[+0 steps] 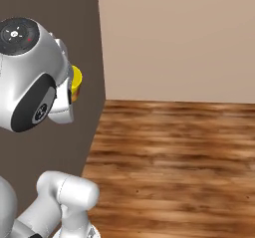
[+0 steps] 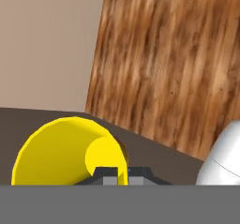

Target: There is a tray on the dining counter. Grab the cup, mug, and pitcher and place them on the tray. The pitcher may be placed next to the tray if it cannot fit the tray.

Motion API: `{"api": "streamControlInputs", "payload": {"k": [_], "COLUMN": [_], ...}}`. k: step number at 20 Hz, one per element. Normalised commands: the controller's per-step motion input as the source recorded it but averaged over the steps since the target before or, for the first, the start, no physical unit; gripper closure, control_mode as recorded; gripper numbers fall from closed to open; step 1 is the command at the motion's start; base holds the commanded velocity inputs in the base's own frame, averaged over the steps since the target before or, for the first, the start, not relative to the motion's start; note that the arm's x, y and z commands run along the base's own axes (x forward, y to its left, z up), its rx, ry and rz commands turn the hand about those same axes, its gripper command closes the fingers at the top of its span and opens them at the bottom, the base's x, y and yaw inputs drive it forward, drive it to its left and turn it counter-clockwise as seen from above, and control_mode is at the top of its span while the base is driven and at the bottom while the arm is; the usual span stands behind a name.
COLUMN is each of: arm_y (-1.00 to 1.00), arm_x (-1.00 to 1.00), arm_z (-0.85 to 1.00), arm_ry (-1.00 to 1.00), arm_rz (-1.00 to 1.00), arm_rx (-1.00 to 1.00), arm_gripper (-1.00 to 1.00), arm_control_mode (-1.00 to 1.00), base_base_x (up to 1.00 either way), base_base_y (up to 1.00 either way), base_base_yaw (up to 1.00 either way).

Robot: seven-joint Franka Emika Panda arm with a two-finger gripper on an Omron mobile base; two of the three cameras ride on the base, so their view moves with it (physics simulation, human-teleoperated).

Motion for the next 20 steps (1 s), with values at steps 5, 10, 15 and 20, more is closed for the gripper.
{"api": "streamControlInputs", "payload": {"k": [5, 10, 15, 20], "arm_y": [0.00, 0.00, 0.00, 0.00], "arm_x": [0.00, 0.00, 0.00, 0.00], "arm_z": [0.00, 0.00, 0.00, 0.00], "arm_ry": [0.00, 0.00, 0.00, 0.00], "arm_rz": [0.00, 0.00, 0.00, 0.00], "arm_rx": [0.00, 0.00, 0.00, 0.00], "arm_gripper": [1.00, 1.00, 1.00, 1.00], "arm_control_mode": [1.00, 1.00, 1.00, 1.00], "base_base_x": [1.00, 1.00, 0.99, 0.93], "base_base_y": [0.01, 0.01, 0.00, 0.02], "base_base_yaw": [-0.09, -0.18, -0.40, -0.62]}}
